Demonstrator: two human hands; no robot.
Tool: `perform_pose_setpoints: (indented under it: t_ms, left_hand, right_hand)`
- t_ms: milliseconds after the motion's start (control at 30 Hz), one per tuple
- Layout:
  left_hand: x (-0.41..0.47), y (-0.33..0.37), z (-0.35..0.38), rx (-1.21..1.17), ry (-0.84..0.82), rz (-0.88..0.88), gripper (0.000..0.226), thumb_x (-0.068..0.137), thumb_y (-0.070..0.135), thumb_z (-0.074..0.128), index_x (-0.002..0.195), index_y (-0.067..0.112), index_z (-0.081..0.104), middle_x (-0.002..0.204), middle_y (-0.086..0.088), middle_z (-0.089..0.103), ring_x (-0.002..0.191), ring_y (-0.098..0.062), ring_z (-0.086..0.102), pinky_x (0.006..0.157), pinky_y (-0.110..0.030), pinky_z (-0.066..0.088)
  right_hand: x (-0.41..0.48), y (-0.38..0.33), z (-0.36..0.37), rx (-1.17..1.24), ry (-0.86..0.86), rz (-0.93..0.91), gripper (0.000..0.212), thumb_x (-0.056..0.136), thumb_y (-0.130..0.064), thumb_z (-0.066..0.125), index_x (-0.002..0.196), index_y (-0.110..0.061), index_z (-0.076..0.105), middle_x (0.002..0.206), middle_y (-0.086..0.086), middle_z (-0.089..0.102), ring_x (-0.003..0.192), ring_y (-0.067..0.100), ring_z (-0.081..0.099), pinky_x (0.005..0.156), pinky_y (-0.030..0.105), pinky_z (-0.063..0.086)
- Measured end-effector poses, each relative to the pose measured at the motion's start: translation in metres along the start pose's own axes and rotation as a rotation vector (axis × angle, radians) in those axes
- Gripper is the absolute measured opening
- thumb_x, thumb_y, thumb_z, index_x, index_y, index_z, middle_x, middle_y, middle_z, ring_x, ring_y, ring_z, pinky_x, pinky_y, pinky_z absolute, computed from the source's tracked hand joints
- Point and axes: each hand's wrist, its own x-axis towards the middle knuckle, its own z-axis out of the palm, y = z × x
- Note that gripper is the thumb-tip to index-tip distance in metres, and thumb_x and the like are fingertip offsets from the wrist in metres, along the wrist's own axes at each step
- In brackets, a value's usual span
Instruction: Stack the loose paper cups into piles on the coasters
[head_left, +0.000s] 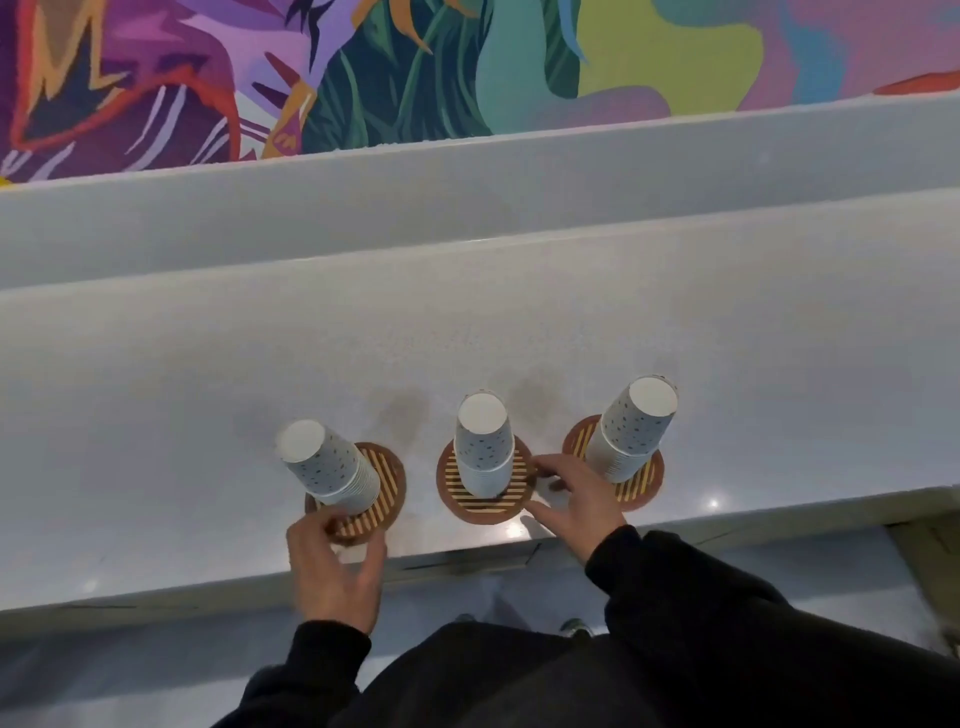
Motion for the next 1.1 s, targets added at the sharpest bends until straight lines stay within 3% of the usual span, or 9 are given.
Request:
perform_pose_setpoints:
  t_ms: [67, 133, 300, 433, 567, 633, 767, 867, 1100]
  left_hand:
    - [-0.017, 0.007, 0.016, 0.078, -0.148, 0.294, 0.027, 0.087, 0.029, 0.073, 0.108, 0.024, 0.056, 0.105, 0.006, 0.055, 0.095, -0.013, 0.056, 0.083, -0.040, 0.057]
    - [-0.023, 0.016, 0.036, 0.144, -0.335, 0.526, 0.021, 0.090, 0.032, 0.068, 0.109, 0.025, 0.062, 0.105, 0.012, 0.058, 0.097, -0.006, 0.056, 0.083, -0.030, 0.055]
    - [-0.027, 0.052, 0.095, 0.181, -0.623, 0.803, 0.035, 0.096, 0.037, 0.064, 0.129, 0.027, 0.060, 0.124, 0.008, 0.063, 0.112, -0.005, 0.058, 0.093, -0.028, 0.055]
    - [-0.030, 0.098, 0.133, 0.048, -0.761, 0.542, 0.061, 0.096, 0.042, 0.064, 0.150, 0.034, 0.037, 0.128, 0.014, 0.052, 0.112, 0.001, 0.054, 0.094, -0.017, 0.049]
    - [-0.024, 0.134, 0.167, -0.020, -0.734, 0.450, 0.082, 0.093, 0.045, 0.069, 0.158, 0.040, 0.019, 0.131, 0.017, 0.043, 0.111, 0.001, 0.053, 0.090, -0.008, 0.044]
    - [-0.022, 0.145, 0.183, -0.023, -0.729, 0.400, 0.083, 0.088, 0.045, 0.073, 0.155, 0.039, 0.024, 0.136, 0.010, 0.046, 0.118, -0.004, 0.054, 0.098, -0.015, 0.046]
    - [-0.023, 0.148, 0.201, 0.037, -0.693, 0.327, 0.071, 0.089, 0.037, 0.071, 0.150, 0.037, 0.035, 0.138, 0.004, 0.054, 0.126, -0.014, 0.056, 0.107, -0.035, 0.050]
    - [-0.023, 0.148, 0.203, 0.047, -0.673, 0.317, 0.066, 0.092, 0.028, 0.067, 0.150, 0.036, 0.037, 0.139, 0.005, 0.054, 0.128, -0.014, 0.054, 0.109, -0.036, 0.048]
    - [-0.029, 0.150, 0.202, 0.007, -0.647, 0.291, 0.066, 0.090, 0.028, 0.068, 0.148, 0.039, 0.038, 0.135, 0.007, 0.055, 0.122, -0.012, 0.056, 0.104, -0.030, 0.049]
  right_hand:
    - [-0.016, 0.015, -0.009, -0.083, 0.013, -0.028, 0.043, 0.089, -0.032, 0.076, 0.130, -0.025, 0.063, 0.127, -0.009, 0.063, 0.112, 0.007, 0.059, 0.101, 0.032, 0.052]
    - [-0.027, 0.029, -0.016, -0.138, 0.028, -0.044, 0.037, 0.091, -0.035, 0.071, 0.126, -0.024, 0.067, 0.128, -0.006, 0.065, 0.117, 0.013, 0.059, 0.102, 0.036, 0.050]
    - [-0.042, 0.050, -0.035, -0.106, 0.196, 0.025, 0.010, 0.087, -0.033, 0.077, 0.084, -0.025, 0.073, 0.080, -0.016, 0.065, 0.074, -0.002, 0.057, 0.068, 0.023, 0.051]
    - [-0.045, 0.069, -0.054, 0.090, 0.434, 0.250, 0.033, 0.077, -0.030, 0.087, 0.069, -0.024, 0.056, 0.062, -0.009, 0.054, 0.058, 0.005, 0.048, 0.058, 0.025, 0.042]
    - [-0.027, 0.074, -0.076, 0.151, 0.363, 0.299, 0.058, 0.067, -0.033, 0.095, 0.110, -0.031, 0.056, 0.104, -0.013, 0.063, 0.095, 0.000, 0.059, 0.081, 0.019, 0.048]
    - [-0.015, 0.072, -0.084, 0.126, 0.225, 0.250, 0.073, 0.063, -0.039, 0.095, 0.123, -0.037, 0.052, 0.116, -0.016, 0.062, 0.103, 0.000, 0.059, 0.091, 0.020, 0.047]
    - [0.003, 0.070, -0.090, -0.020, 0.125, 0.193, 0.057, 0.066, -0.047, 0.090, 0.115, -0.039, 0.061, 0.112, -0.012, 0.069, 0.100, 0.006, 0.062, 0.093, 0.028, 0.053]
    - [0.005, 0.075, -0.089, -0.071, 0.126, 0.200, 0.056, 0.070, -0.048, 0.087, 0.119, -0.036, 0.062, 0.115, -0.007, 0.069, 0.104, 0.012, 0.063, 0.095, 0.036, 0.055]
    - [0.005, 0.071, -0.093, -0.014, 0.143, 0.121, 0.047, 0.071, -0.039, 0.088, 0.110, -0.037, 0.061, 0.101, -0.012, 0.063, 0.094, 0.009, 0.058, 0.088, 0.029, 0.052]
